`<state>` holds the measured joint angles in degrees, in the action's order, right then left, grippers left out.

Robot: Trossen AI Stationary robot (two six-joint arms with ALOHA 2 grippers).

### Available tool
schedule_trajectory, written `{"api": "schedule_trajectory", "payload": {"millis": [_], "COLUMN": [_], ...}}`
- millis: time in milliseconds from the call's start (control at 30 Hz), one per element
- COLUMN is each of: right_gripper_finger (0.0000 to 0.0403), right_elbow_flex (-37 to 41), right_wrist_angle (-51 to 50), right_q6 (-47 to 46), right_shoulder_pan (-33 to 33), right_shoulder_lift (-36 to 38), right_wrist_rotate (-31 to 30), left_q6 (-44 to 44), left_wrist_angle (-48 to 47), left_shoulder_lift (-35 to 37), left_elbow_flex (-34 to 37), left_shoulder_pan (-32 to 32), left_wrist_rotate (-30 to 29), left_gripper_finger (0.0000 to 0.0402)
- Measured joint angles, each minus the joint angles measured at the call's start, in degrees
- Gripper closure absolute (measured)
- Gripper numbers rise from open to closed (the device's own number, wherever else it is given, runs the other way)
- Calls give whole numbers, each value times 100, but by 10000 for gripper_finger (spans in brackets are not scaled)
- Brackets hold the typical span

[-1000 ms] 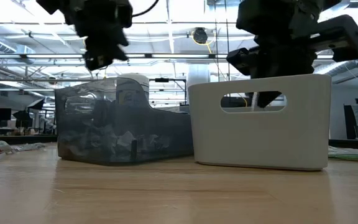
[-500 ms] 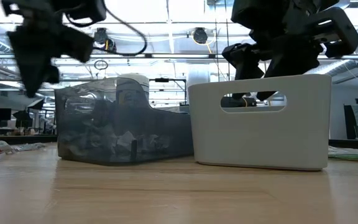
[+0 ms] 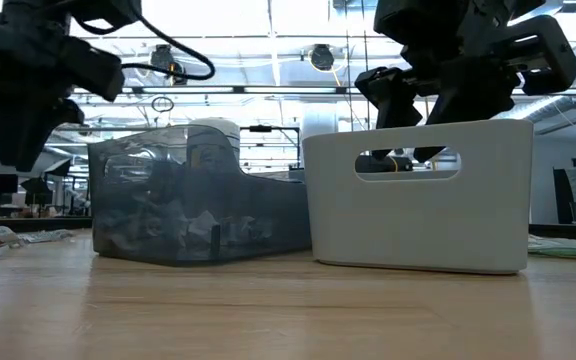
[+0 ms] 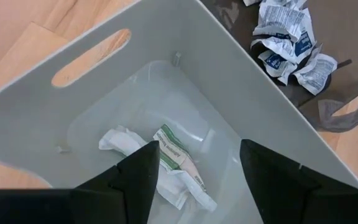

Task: Pick & Place First Aid Supplies
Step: Put the green bandage into the bottom gray bin

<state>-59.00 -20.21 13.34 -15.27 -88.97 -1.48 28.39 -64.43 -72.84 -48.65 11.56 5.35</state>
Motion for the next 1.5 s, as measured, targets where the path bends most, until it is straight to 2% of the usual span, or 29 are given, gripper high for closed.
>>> {"api": "schedule_trajectory", "payload": {"millis": [267,867,1300,1400,1500], "right_gripper_finger": [183,186,187,188,188], "right_elbow_flex": [0,-2,-2,-2,-2], "right_wrist_angle": [33,70,345,422,530], "right_q6": [0,94,90,87,87], "right_shoulder_pan": [4,4,4,4,4], "right_shoulder_lift": [0,0,0,0,0], "right_wrist_rotate": [-11,-22,-22,-16,-8], "left_q6": [964,1732,1972,1937,1977], "left_wrist_angle": [219,1373,1628,1631,1631], "left_shoulder_lift": [0,-2,-2,-2,-2], "left_elbow_flex": [583,1333,1705,1705,1705], "left_shoulder_pan": [472,1349,1485,1485,1485], "left_wrist_rotate": [-138,-112,-401,-400,-396], "left_gripper_finger": [273,273,274,296,343]}}
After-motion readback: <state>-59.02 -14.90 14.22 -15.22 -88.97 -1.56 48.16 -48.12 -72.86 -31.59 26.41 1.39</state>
